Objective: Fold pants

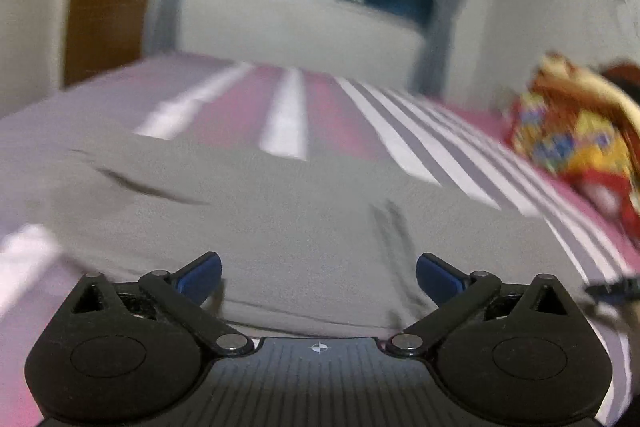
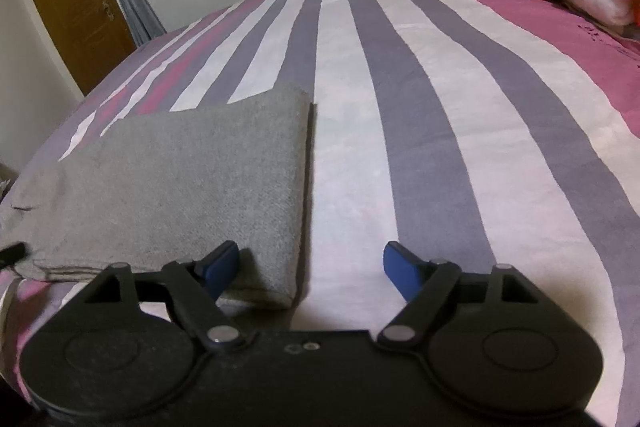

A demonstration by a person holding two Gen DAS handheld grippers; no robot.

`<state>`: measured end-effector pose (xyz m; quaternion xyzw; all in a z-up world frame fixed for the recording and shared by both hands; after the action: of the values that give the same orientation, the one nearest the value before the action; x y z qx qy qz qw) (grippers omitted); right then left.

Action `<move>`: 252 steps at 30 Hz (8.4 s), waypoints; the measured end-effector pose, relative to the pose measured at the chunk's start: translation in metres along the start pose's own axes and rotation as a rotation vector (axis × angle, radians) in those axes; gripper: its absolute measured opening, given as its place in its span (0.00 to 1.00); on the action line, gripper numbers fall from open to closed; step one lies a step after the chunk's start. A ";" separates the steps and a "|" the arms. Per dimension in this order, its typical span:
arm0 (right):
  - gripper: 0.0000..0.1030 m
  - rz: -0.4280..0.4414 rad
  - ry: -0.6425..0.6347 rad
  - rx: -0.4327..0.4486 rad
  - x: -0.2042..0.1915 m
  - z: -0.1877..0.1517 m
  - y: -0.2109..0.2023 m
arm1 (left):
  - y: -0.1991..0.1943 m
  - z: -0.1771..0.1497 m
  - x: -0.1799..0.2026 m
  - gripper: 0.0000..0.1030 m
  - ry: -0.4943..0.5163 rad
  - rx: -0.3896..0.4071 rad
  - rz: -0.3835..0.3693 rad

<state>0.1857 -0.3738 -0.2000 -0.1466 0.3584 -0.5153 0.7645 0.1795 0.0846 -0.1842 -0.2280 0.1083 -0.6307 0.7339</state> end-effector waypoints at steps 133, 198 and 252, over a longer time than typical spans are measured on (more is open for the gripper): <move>0.53 0.082 0.183 0.131 -0.074 0.010 0.002 | 0.033 -0.037 0.034 0.95 0.050 -0.084 -0.012; 0.38 0.096 0.287 0.097 -0.035 0.000 0.001 | 0.036 -0.040 0.046 0.95 0.044 -0.016 0.000; 0.88 -0.100 -0.117 -0.111 -0.037 0.106 0.104 | 0.213 0.069 0.131 1.00 0.252 -0.324 -0.126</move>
<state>0.3231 -0.3114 -0.1729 -0.2363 0.3335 -0.5229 0.7480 0.4204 -0.0080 -0.2074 -0.2687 0.2850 -0.6730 0.6274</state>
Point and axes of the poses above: each gripper's, at about its wrist camera, not at the fingertips, and y roughly the way its jaws point, x to its right, z to its top, the point moved 3 cm from there along y, roughly the way its jaws point, and after that the axes turned 11 degrees about z, right-handed, at the moved point
